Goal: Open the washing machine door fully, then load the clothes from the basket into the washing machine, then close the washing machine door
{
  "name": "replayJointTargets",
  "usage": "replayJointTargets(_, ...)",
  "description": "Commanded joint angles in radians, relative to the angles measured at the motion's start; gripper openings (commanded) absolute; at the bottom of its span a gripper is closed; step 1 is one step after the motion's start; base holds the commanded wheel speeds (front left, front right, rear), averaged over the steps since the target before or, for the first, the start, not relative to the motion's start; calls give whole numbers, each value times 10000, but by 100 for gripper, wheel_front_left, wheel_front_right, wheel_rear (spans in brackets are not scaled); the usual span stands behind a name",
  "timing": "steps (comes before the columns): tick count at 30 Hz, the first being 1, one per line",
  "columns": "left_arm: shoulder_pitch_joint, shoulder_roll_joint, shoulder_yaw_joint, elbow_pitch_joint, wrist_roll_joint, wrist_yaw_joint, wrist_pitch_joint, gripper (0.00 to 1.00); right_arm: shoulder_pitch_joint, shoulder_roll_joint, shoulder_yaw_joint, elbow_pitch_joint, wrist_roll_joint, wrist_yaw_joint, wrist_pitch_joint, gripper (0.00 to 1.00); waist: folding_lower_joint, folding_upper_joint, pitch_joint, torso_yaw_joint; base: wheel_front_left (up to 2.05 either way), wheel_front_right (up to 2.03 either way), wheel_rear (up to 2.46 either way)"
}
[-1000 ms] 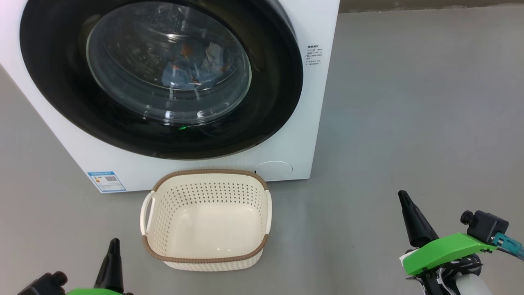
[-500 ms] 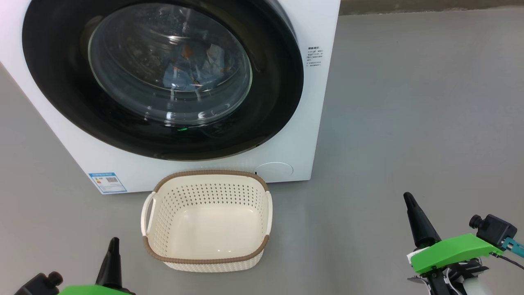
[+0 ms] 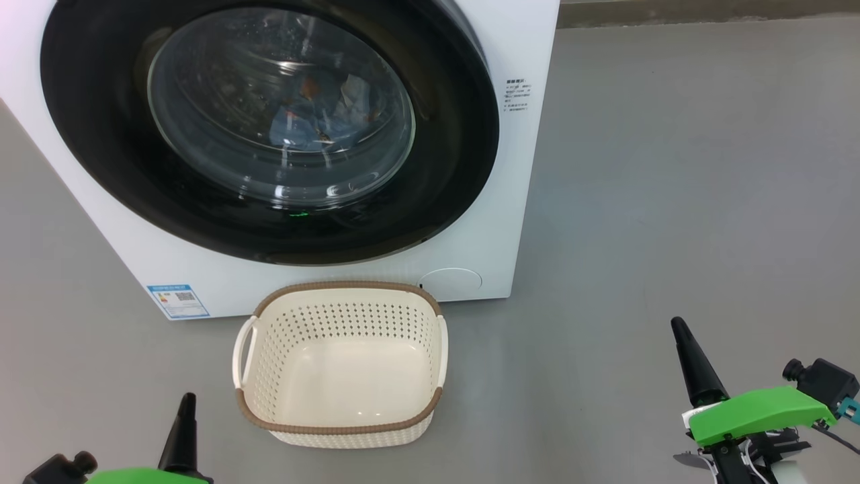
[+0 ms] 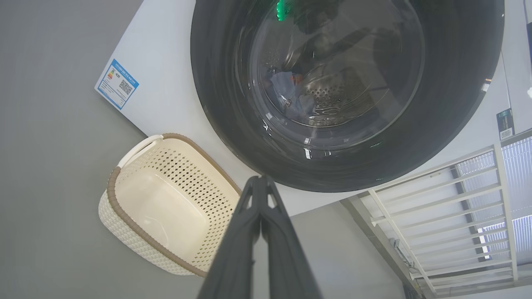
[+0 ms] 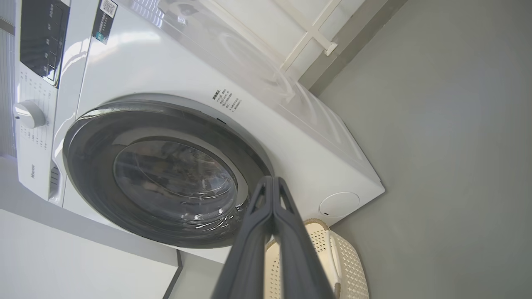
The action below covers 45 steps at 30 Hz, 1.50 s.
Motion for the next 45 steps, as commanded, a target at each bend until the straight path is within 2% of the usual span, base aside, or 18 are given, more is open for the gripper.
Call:
replayJointTargets(1,-498,102,277,-179,-347,-18,88,0,-17,21,-17,-332,313,-6,107,0,0,0,-8,3,0,0,0)
replayJointTargets(45,-797,-9,800,-47,-4563,-28,1413,0,390,497,-1007,-766,4483,-12,1447,0,0,0,-179,65,0,0,0)
